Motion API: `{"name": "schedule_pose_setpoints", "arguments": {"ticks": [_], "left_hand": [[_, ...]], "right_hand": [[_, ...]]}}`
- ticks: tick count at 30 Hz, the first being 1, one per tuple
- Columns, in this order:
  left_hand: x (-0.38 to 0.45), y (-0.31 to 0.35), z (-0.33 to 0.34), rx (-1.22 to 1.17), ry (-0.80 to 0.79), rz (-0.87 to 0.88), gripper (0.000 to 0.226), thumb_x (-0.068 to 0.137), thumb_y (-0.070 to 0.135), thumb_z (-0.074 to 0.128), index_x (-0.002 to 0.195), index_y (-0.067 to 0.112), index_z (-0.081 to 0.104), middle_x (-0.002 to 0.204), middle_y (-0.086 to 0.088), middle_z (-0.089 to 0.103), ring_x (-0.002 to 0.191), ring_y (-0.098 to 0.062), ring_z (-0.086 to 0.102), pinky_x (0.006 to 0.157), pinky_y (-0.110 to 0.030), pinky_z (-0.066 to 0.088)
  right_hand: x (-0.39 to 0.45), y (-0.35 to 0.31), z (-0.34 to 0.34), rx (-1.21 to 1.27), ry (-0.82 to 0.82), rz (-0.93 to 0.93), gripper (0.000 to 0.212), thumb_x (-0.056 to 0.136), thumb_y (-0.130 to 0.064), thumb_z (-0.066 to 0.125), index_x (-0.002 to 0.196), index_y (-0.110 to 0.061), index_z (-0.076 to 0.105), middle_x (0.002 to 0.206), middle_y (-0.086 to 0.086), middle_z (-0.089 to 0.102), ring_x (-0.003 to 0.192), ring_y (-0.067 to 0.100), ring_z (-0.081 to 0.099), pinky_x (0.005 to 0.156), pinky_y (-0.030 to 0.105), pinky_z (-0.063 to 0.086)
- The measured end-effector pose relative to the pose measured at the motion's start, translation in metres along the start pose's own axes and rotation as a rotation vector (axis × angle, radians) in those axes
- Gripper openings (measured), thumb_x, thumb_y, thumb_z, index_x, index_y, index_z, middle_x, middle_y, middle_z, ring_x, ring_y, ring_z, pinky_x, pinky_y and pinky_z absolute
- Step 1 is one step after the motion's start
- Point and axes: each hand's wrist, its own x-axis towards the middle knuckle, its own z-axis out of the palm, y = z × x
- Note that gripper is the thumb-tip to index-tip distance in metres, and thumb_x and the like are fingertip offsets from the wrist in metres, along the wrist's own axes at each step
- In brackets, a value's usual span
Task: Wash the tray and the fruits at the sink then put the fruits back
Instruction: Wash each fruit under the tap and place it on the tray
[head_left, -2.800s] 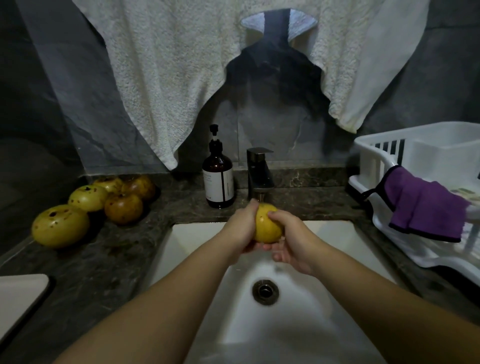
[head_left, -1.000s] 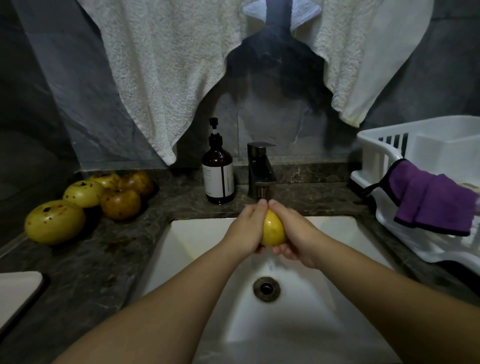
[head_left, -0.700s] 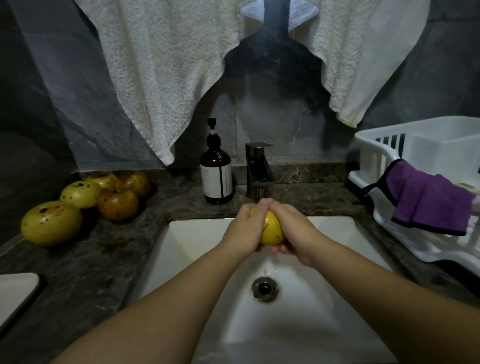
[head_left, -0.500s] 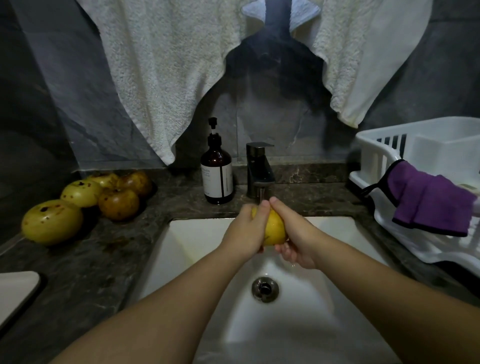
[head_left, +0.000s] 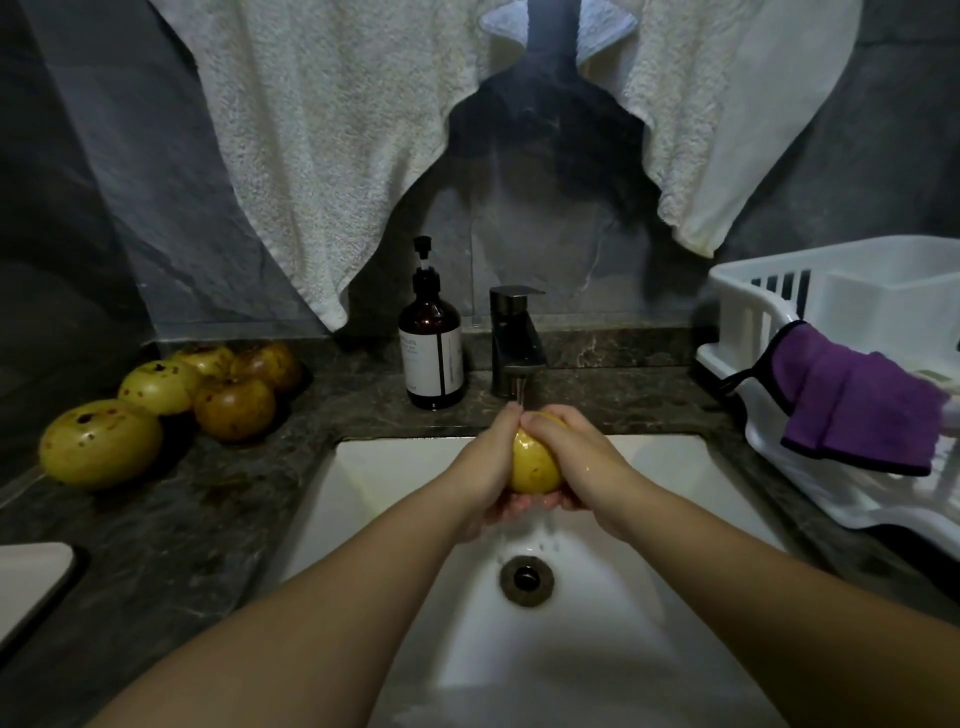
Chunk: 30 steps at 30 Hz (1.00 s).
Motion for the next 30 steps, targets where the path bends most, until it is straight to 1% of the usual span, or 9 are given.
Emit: {"name": "schedule_pose_setpoints", "arguments": {"ticks": [5, 9, 12, 14, 18, 21, 22, 26, 30], "left_hand": [[0.007, -0.005, -0.001, 0.259, 0.118, 0.256, 0.043, 0.101, 0.067, 0.041, 0.123, 0.034, 0.056, 0.111, -0.007, 0.067, 0.091, -0.025, 0.071, 0.067, -0.038, 0.060], [0.000, 0.001, 0.000, 0.031, 0.031, 0.067, 0.054, 0.099, 0.072, 0.040, 0.118, 0.028, 0.063, 0.097, -0.014, 0.074, 0.072, -0.025, 0.072, 0.055, -0.029, 0.053], [0.006, -0.004, -0.001, 0.208, 0.132, 0.201, 0.052, 0.099, 0.071, 0.039, 0.122, 0.029, 0.060, 0.109, -0.010, 0.069, 0.090, -0.029, 0.073, 0.060, -0.035, 0.059], [0.008, -0.007, -0.002, 0.249, 0.155, 0.266, 0.049, 0.100, 0.069, 0.040, 0.124, 0.031, 0.058, 0.110, -0.009, 0.066, 0.089, -0.029, 0.072, 0.057, -0.033, 0.057], [0.002, 0.000, -0.002, 0.037, 0.077, 0.103, 0.056, 0.102, 0.070, 0.036, 0.119, 0.025, 0.065, 0.096, -0.013, 0.074, 0.069, -0.025, 0.075, 0.053, -0.030, 0.056], [0.007, -0.002, -0.001, 0.270, 0.190, 0.224, 0.055, 0.098, 0.072, 0.037, 0.120, 0.028, 0.062, 0.103, -0.007, 0.069, 0.085, -0.027, 0.073, 0.068, -0.043, 0.064], [0.007, -0.002, -0.001, 0.286, 0.204, 0.235, 0.055, 0.097, 0.073, 0.038, 0.119, 0.028, 0.061, 0.103, -0.006, 0.068, 0.085, -0.026, 0.072, 0.066, -0.042, 0.064], [0.000, 0.002, -0.001, 0.002, 0.090, -0.008, 0.062, 0.093, 0.077, 0.041, 0.115, 0.023, 0.062, 0.076, -0.011, 0.073, 0.056, -0.021, 0.067, 0.047, -0.025, 0.047], [0.007, 0.002, 0.000, 0.220, 0.227, 0.180, 0.062, 0.083, 0.083, 0.039, 0.105, 0.029, 0.059, 0.101, -0.010, 0.070, 0.084, -0.029, 0.074, 0.057, -0.033, 0.055]], "right_hand": [[-0.001, -0.002, 0.003, 0.060, -0.012, 0.151, 0.044, 0.089, -0.078, 0.049, 0.115, -0.042, 0.053, 0.107, 0.017, 0.069, 0.060, 0.022, 0.071, 0.041, 0.021, 0.040], [0.000, 0.000, 0.004, 0.012, 0.027, 0.010, 0.038, 0.092, -0.068, 0.055, 0.118, -0.040, 0.055, 0.109, 0.010, 0.066, 0.064, 0.022, 0.074, 0.041, 0.022, 0.045], [-0.002, -0.003, 0.005, 0.048, -0.031, 0.136, 0.046, 0.088, -0.077, 0.049, 0.117, -0.041, 0.052, 0.109, 0.016, 0.071, 0.065, 0.026, 0.075, 0.042, 0.022, 0.041], [0.000, -0.005, 0.007, 0.020, -0.014, 0.144, 0.049, 0.089, -0.078, 0.046, 0.117, -0.039, 0.053, 0.108, 0.019, 0.071, 0.061, 0.023, 0.070, 0.041, 0.021, 0.039], [0.000, -0.003, 0.006, -0.048, 0.043, -0.001, 0.036, 0.092, -0.067, 0.053, 0.117, -0.041, 0.056, 0.110, 0.008, 0.065, 0.078, 0.023, 0.071, 0.040, 0.020, 0.044], [-0.004, -0.007, 0.006, 0.008, 0.005, 0.144, 0.048, 0.087, -0.079, 0.048, 0.112, -0.038, 0.056, 0.103, 0.013, 0.071, 0.063, 0.023, 0.071, 0.041, 0.022, 0.042], [-0.003, -0.007, 0.006, 0.010, 0.007, 0.167, 0.052, 0.086, -0.081, 0.048, 0.111, -0.037, 0.056, 0.100, 0.014, 0.071, 0.059, 0.022, 0.069, 0.041, 0.022, 0.041], [0.000, -0.007, 0.010, -0.041, 0.064, 0.014, 0.039, 0.089, -0.070, 0.055, 0.113, -0.040, 0.058, 0.105, 0.010, 0.067, 0.069, 0.024, 0.071, 0.041, 0.022, 0.045], [-0.004, -0.011, 0.009, 0.035, -0.029, 0.152, 0.059, 0.078, -0.083, 0.052, 0.113, -0.035, 0.060, 0.100, 0.019, 0.075, 0.066, 0.028, 0.073, 0.043, 0.022, 0.042]]}}
